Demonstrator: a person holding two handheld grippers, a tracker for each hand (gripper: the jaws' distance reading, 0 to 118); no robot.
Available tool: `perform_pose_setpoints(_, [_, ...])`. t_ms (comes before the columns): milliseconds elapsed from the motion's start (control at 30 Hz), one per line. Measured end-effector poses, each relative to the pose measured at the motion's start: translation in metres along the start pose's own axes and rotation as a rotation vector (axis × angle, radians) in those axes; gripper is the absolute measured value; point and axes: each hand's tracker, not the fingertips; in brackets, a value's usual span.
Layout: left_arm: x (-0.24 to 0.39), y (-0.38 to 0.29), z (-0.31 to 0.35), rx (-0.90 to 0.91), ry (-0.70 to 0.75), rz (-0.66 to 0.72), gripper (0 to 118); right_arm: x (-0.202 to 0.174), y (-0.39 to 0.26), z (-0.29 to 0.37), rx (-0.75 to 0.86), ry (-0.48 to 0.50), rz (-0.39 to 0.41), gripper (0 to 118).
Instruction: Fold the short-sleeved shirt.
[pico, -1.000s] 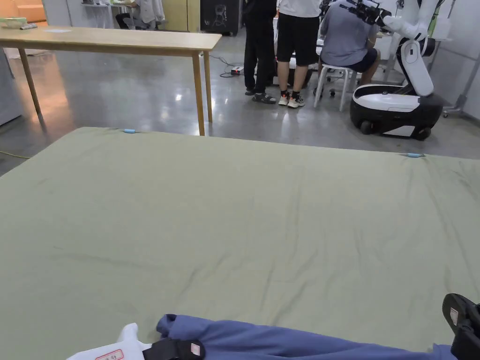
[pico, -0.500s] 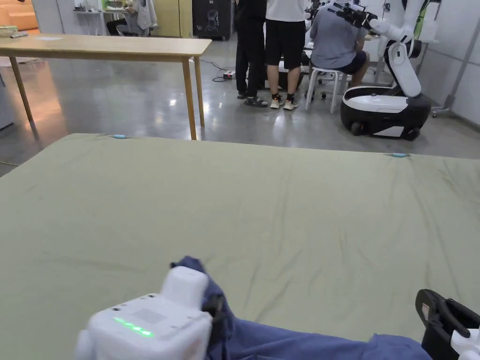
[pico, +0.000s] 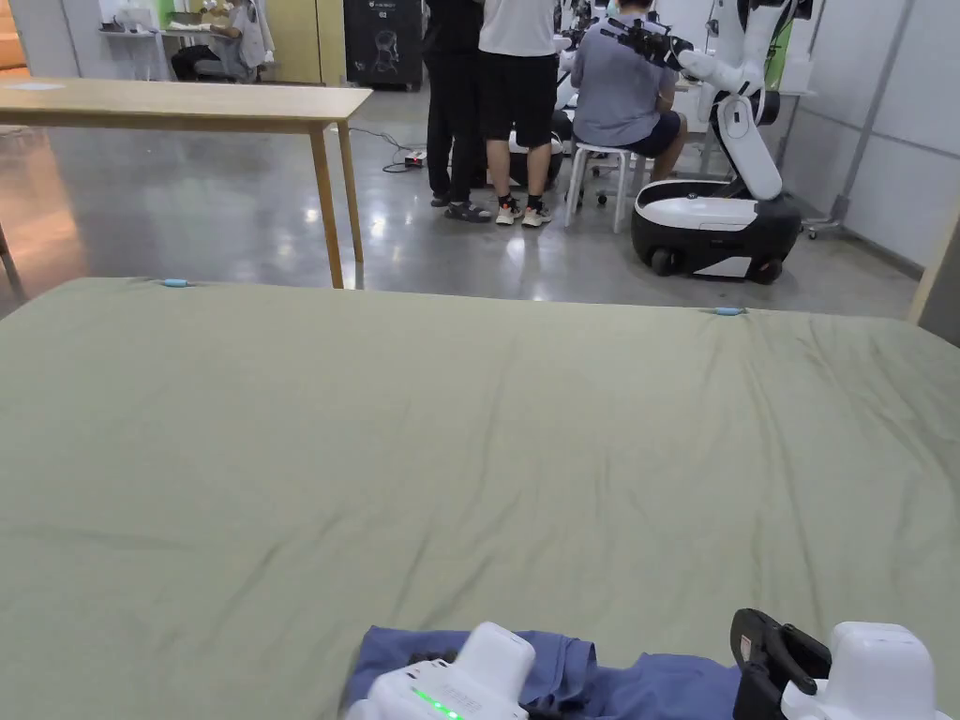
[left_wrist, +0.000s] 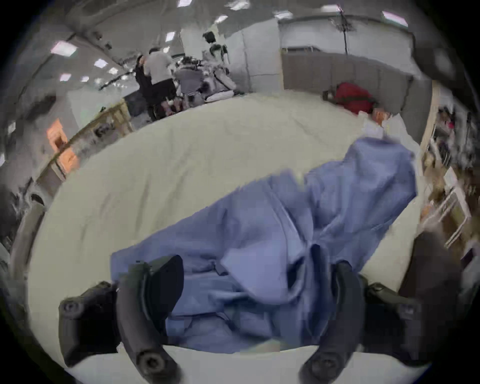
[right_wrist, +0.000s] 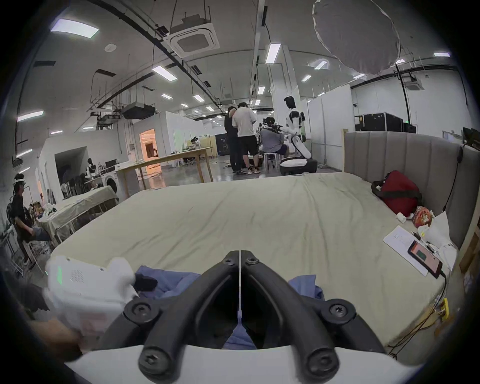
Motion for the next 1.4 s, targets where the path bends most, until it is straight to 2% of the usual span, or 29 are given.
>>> perform_pose_setpoints(133, [-0.048,0.005,0.047,0.182,-0.113,0.344,94,0.007,-0.005,-0.004,-0.017,0.013,-0.014,2])
perform_pose_setpoints(233, [-0.080,-0.001,0.039,0.065,-0.177,0.575,92,0.008,-0.007,-0.007,-0.026,0.020,-0.020,2])
perform_pose_setpoints(267, [-0.080,-0.001,0.033,0.081,-0.174,0.566,84,0.009,-0.007,-0.007,-0.029,0.022,-0.019,2])
perform_pose_setpoints(333, [-0.071,-0.001,0.017,0.044,-0.177,0.545,38,0.010,-0.008,-0.008,-0.030,0.022,-0.019,2])
perform_pose_setpoints(367, [-0.064,-0.002,0.007,0.004,-0.210,0.534,22,0.012,-0.008,-0.008,-0.029,0.023,-0.021,2])
perform_pose_setpoints(433, [-0.041,-0.006,-0.014,-0.052,-0.324,0.572,20,0.016,-0.007,-0.008,-0.029,0.018,-0.024,2])
perform_pose_setpoints(600, [0.002,-0.012,-0.043,-0.070,-0.332,0.568,17,0.025,-0.006,-0.005,-0.027,-0.003,-0.032,2])
perform_pose_setpoints(667, [-0.006,-0.013,-0.039,-0.042,-0.304,0.608,13,0.027,-0.005,-0.004,-0.030,-0.008,-0.031,2])
perform_pose_setpoints(900, [-0.054,-0.021,0.012,0.072,-0.321,0.647,13,0.017,-0.005,-0.011,-0.031,0.010,-0.048,2])
perform_pose_setpoints(933, [-0.066,-0.025,0.021,0.086,-0.319,0.653,18,0.013,-0.005,-0.013,-0.036,0.023,-0.053,2])
perform_pose_setpoints(1000, [-0.091,-0.036,0.041,0.137,-0.249,0.650,34,0.007,-0.004,-0.014,-0.039,0.040,-0.063,2])
perform_pose_setpoints(1033, [-0.106,-0.042,0.050,0.151,-0.200,0.668,34,0.004,-0.004,-0.014,-0.041,0.046,-0.064,2])
perform_pose_setpoints(1067, [-0.123,-0.051,0.056,0.156,-0.175,0.702,64,0.001,-0.004,-0.015,-0.041,0.049,-0.065,2])
perform_pose_setpoints(1100, [-0.141,-0.060,0.061,0.164,-0.167,0.746,101,-0.002,-0.003,-0.016,-0.041,0.054,-0.065,2])
perform_pose_setpoints(1133, [-0.158,-0.071,0.064,0.184,-0.177,0.811,112,-0.005,-0.002,-0.017,-0.042,0.056,-0.064,2])
perform_pose_setpoints(1267, [-0.206,-0.108,0.043,0.088,-0.361,1.105,114,-0.013,0.003,-0.021,-0.043,0.065,-0.062,2])
perform_pose_setpoints(1300, [-0.207,-0.115,0.032,0.090,-0.443,1.145,114,-0.015,0.005,-0.021,-0.042,0.067,-0.064,2])
perform_pose_setpoints(1367, [-0.201,-0.119,0.017,0.220,-0.572,1.149,114,-0.019,0.007,-0.020,-0.041,0.071,-0.066,2])
perform_pose_setpoints(1400, [-0.200,-0.117,0.005,0.200,-0.647,1.175,114,-0.019,0.008,-0.020,-0.040,0.072,-0.065,2])
